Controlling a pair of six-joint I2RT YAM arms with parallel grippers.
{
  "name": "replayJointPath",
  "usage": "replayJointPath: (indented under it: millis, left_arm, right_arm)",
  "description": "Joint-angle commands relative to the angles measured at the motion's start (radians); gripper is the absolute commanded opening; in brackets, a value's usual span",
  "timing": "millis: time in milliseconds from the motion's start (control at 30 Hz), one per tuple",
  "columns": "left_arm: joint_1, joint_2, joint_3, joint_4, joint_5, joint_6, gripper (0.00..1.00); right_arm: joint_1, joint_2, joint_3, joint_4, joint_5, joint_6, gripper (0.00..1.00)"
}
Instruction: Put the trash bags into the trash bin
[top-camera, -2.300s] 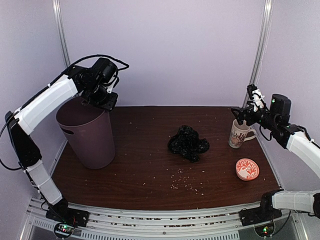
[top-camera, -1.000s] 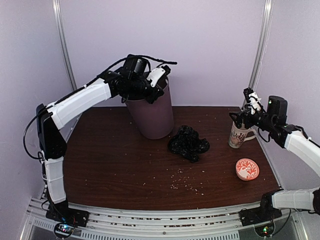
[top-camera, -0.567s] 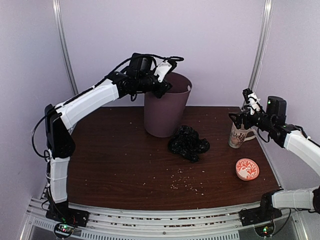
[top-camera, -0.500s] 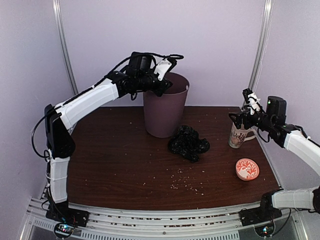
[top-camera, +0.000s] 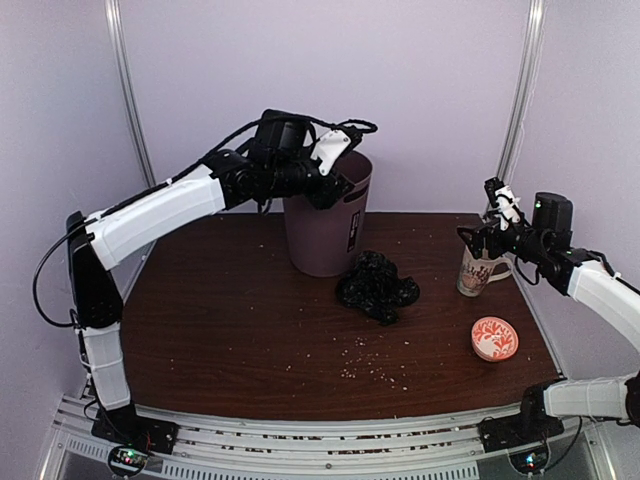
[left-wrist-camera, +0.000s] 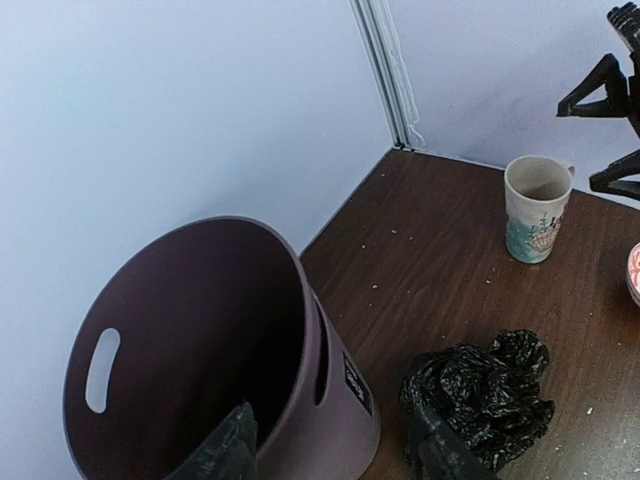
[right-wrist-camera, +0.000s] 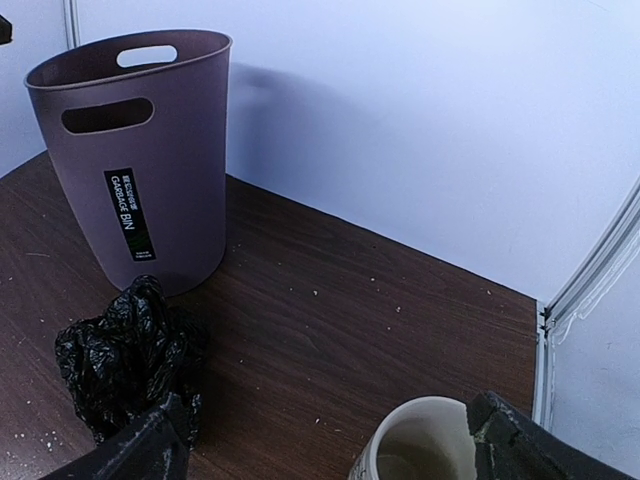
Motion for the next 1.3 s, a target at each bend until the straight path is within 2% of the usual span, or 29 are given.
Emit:
replayJointPath:
  millis: [0, 300, 567, 667, 800, 933, 1033, 1133, 1267]
  left_arm:
    - [-0.010, -0.098, -0.055, -0.029, -0.054, -0.019, 0.54]
    - [-0.138, -0.317, -0.287, -0.093, -0.133, 0.014, 0.61]
    - [-0.263, -0.510, -0.597, -0.086, -0.275, -0.079, 0.61]
    - [-0.304, -0.595, -0.715, -0.092, -0.266, -0.110, 0.59]
    - [-0.308, -0.684, -0.878, -0.063, -0.163, -0.108, 0.56]
    - [-0.307, -0.681, -0.969, -0.006, -0.213, -0.140, 0.63]
    - [-0.307, -0.643, -1.060, 0.107, -0.230, -0.200, 0.68]
    - [-0.307, -0.591, -1.102, 0.210, -0.215, -0.274, 0.68]
    - [-0.307, -0.530, -1.117, 0.323, -0.209, -0.359, 0.68]
  right_arm:
    - [0.006, 0.003, 0.005, -0.013, -0.017, -0.006, 0.98]
    - [0.007, 0.068, 0.012, -0.028, -0.025, -0.014, 0.97]
    - [0.005, 0.046, -0.027, -0.006, -0.039, -0.055, 0.98]
    - [0.003, 0.047, -0.024, -0.009, -0.063, -0.049, 0.98]
    - [0.004, 0.049, -0.026, -0.012, -0.105, -0.046, 0.99]
    - [0.025, 0.099, -0.005, -0.021, -0.141, -0.092, 1.00]
    - [0.103, 0.207, 0.076, -0.091, -0.046, -0.127, 0.94]
    - [0.209, 0.331, 0.205, -0.238, 0.054, -0.219, 0.86]
    - [0.307, 0.463, 0.305, -0.283, 0.107, -0.256, 0.85]
